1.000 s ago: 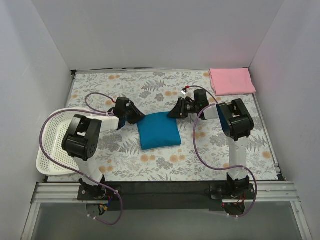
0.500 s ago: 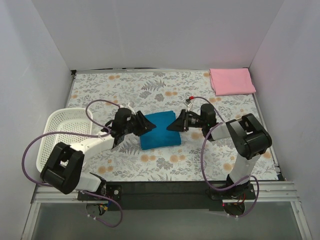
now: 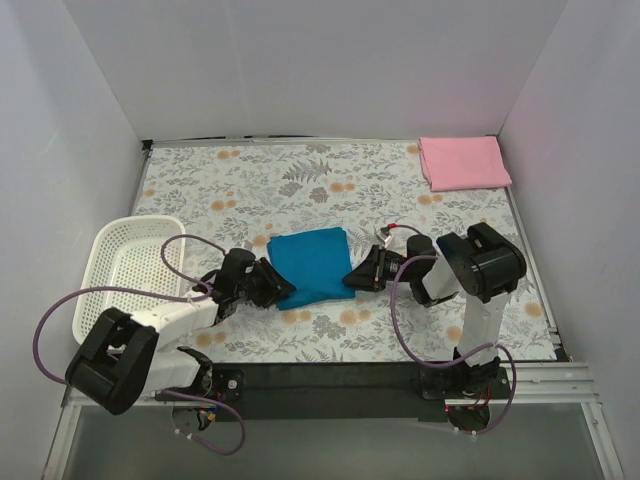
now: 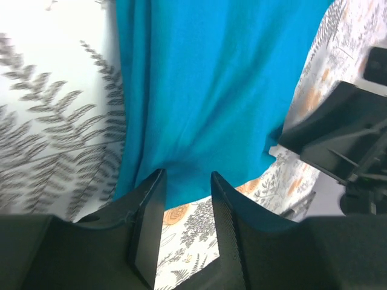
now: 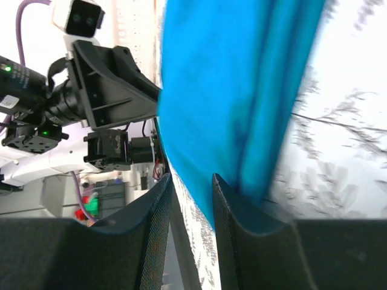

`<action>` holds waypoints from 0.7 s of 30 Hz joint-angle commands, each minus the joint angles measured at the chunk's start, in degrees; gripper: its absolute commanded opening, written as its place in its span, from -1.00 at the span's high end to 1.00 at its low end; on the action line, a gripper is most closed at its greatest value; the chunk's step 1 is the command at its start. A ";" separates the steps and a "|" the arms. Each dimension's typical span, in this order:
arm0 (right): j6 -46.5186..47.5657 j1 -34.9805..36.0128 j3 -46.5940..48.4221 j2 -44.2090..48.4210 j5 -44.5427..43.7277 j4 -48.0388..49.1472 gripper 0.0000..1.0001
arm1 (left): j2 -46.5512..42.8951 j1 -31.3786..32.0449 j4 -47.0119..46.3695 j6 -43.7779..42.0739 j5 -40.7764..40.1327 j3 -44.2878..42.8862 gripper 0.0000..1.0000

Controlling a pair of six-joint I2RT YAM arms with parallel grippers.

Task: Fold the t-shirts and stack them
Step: Fold the tshirt

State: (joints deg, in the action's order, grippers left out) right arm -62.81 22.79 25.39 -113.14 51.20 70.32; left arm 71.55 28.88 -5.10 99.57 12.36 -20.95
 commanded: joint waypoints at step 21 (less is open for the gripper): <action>4.53 20.28 17.25 4.70 -19.73 -19.35 0.08 | -18.02 -1.29 28.31 -24.86 -41.97 -20.28 -0.48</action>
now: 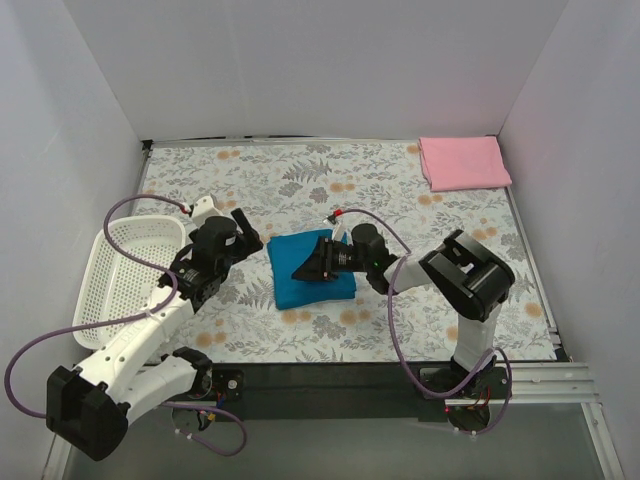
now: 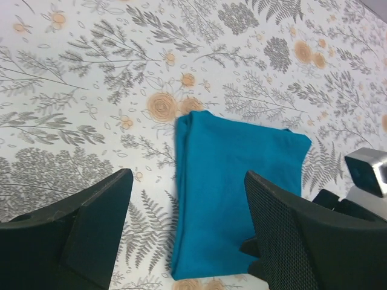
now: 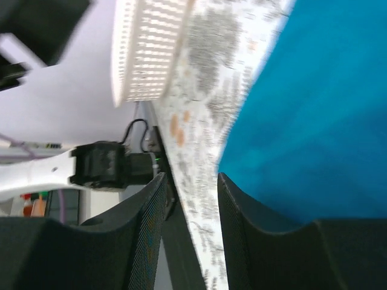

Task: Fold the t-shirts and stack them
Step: Fold the tshirt

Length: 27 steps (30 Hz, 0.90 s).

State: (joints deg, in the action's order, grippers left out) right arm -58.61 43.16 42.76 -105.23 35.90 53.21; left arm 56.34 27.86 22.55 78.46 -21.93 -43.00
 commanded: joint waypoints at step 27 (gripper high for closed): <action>1.39 -9.49 7.16 -10.86 0.32 -0.30 0.11 | -2.90 -1.40 -0.75 -4.45 -2.94 3.10 -0.48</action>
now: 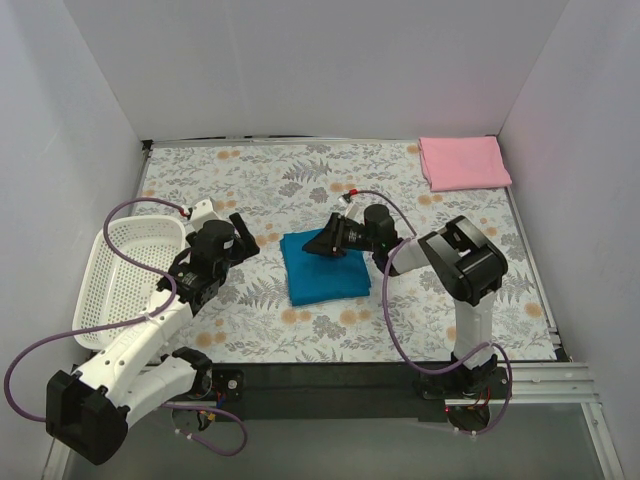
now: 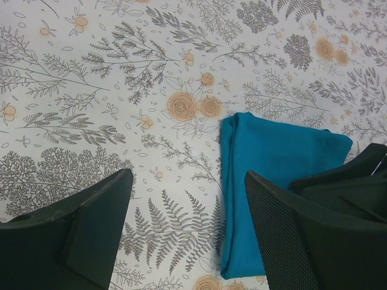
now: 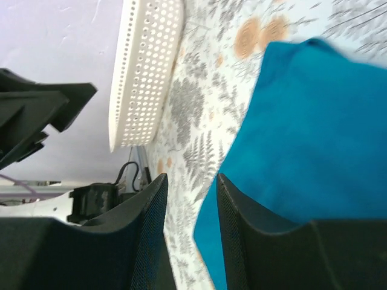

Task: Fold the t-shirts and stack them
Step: Fold the tshirt

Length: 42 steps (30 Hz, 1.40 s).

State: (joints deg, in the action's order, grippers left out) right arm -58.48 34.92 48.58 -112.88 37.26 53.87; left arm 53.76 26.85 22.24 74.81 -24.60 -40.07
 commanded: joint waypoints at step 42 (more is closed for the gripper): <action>16.79 -21.82 2.67 6.86 3.99 -21.92 0.12 | 5.74 0.83 -6.24 -7.74 19.32 0.44 -0.47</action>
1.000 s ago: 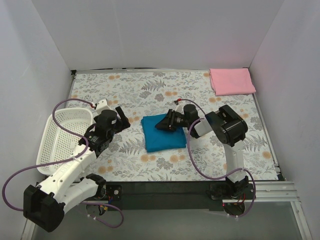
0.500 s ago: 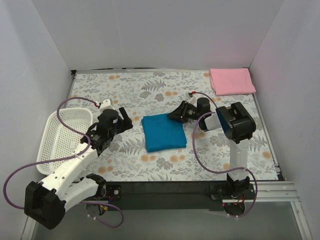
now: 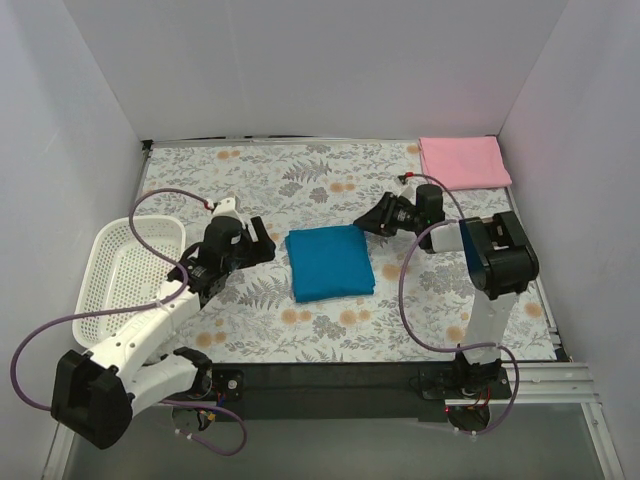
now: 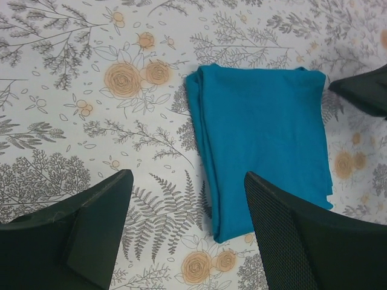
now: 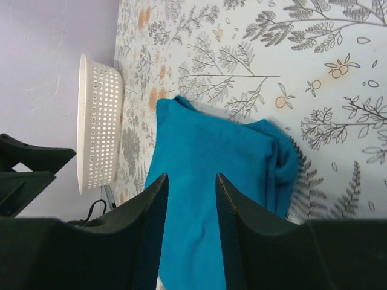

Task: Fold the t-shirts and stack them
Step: Fold the tshirt, then neatly place the folded tshirt to the corner

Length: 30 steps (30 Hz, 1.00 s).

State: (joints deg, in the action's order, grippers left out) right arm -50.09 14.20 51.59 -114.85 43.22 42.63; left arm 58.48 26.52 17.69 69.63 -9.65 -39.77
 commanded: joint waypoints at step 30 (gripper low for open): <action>34.44 -6.90 -13.80 59.39 -41.30 -68.82 -0.93 | 54.44 40.71 9.90 -8.01 -18.03 -41.08 -0.05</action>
State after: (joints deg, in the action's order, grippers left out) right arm -15.22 7.51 38.92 -56.27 1.67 -26.41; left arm 112.03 66.32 25.63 64.62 -21.89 -77.32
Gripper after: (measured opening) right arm 0.967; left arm 0.530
